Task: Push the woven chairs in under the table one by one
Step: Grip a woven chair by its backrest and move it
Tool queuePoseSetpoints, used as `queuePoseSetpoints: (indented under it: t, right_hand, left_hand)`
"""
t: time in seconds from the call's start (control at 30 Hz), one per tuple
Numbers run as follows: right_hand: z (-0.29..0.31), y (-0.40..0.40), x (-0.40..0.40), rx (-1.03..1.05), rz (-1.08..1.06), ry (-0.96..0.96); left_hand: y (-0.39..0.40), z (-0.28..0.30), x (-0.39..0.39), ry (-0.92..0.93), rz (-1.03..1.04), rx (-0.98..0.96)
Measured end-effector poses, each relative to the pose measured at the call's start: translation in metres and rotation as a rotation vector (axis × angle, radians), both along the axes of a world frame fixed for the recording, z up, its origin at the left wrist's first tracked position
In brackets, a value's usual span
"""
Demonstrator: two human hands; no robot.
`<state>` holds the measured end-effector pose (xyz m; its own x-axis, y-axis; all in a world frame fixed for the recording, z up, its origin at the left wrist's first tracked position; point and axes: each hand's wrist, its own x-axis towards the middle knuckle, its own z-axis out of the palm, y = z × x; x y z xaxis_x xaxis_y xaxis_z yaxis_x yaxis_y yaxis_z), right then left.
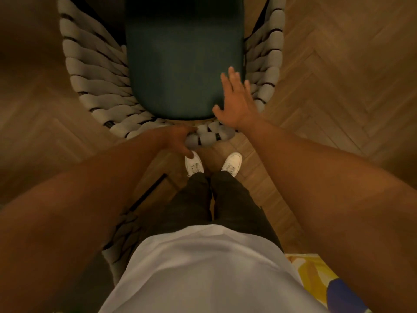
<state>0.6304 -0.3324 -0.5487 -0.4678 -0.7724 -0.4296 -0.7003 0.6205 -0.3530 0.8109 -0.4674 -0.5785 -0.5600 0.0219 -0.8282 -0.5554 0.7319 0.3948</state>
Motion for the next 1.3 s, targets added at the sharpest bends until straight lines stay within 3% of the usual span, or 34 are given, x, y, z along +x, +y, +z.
queuePoseSetpoints:
  t: [0.13, 0.2, 0.33, 0.43, 0.57, 1.3]
  right_hand:
    - [0.001, -0.017, 0.037, 0.235, 0.015, -0.345]
    - [0.005, -0.022, 0.051, 0.35, 0.079, -0.404]
    - [0.008, -0.032, 0.069, 0.525, 0.301, -0.367]
    - [0.0, -0.027, 0.079, 0.52, 0.382, -0.164]
    - [-0.009, -0.021, 0.082, 0.5, 0.361, 0.077]
    - [-0.014, -0.069, 0.049, 0.521, 0.304, 0.075]
  left_hand:
    - [-0.025, 0.008, 0.03, -0.036, -0.039, -0.086]
    - [-0.028, 0.011, 0.038, 0.007, -0.047, -0.141]
    - [-0.023, 0.008, 0.051, 0.163, -0.082, -0.285]
    - [-0.021, 0.001, 0.055, 0.221, -0.129, -0.394]
    - [-0.03, -0.001, 0.055, 0.234, -0.207, -0.381]
    - [-0.073, 0.004, 0.021, 0.309, -0.19, -0.474]
